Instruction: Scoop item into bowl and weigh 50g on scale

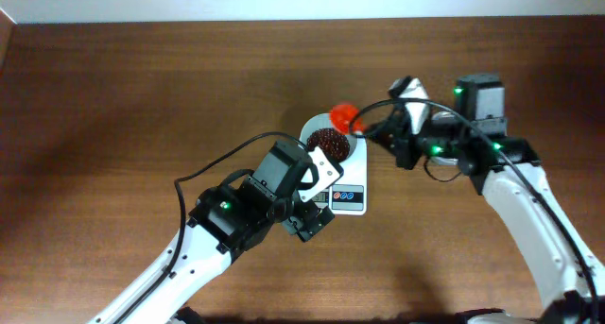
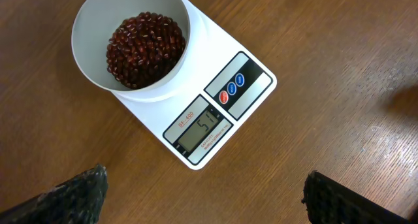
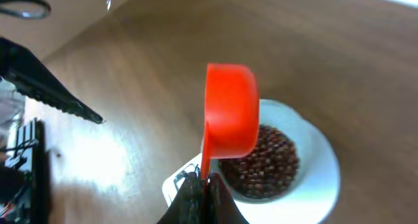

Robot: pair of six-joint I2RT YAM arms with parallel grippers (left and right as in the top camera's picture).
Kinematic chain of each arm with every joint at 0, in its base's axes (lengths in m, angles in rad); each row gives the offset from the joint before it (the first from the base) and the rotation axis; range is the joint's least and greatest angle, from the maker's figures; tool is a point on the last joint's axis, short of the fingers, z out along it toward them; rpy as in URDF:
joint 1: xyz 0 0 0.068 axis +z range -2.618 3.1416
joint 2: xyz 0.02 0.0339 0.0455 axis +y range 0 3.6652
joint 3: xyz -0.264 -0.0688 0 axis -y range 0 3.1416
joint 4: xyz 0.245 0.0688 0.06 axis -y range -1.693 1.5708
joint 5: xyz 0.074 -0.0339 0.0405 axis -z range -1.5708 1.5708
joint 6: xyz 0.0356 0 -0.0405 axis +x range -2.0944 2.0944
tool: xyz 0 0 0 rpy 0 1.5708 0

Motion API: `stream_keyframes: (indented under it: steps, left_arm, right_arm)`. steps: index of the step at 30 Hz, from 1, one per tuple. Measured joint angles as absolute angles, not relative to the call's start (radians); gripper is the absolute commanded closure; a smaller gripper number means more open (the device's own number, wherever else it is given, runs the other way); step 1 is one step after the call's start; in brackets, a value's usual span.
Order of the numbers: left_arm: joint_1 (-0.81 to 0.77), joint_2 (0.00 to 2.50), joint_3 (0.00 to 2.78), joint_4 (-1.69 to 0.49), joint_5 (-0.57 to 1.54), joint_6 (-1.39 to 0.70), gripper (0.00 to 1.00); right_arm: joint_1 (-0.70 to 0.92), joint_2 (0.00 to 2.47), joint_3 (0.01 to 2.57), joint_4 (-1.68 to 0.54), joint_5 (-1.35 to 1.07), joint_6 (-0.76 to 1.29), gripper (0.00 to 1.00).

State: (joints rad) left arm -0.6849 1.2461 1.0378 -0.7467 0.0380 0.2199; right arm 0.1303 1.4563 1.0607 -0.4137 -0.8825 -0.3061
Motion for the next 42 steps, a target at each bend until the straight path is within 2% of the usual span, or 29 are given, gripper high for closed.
stream_keyframes:
  steps: [4,12,35,38,42]
  left_arm:
    - [-0.685,1.246,1.038,-0.747,0.038,0.22,0.01]
    - [-0.685,1.246,1.038,-0.747,0.038,0.22,0.01]
    - [-0.685,1.246,1.038,-0.747,0.038,0.22,0.01]
    - [-0.685,1.246,1.038,-0.747,0.038,0.22,0.01]
    - [-0.685,1.246,1.038,-0.748,0.038,0.22,0.01]
  right_arm:
    - [0.185,1.515,1.06,-0.414,-0.802,-0.315,0.96]
    - [0.197,1.639,1.06,-0.384,-0.722,-0.323,0.96]
    - [0.243,1.689,1.06,-0.276,-0.566,-0.375,0.96]
    - [0.203,1.63,1.059,-0.26,-0.539,-0.376,0.96]
    - [0.097,1.298,1.059,-0.322,-0.591,-0.312,0.96]
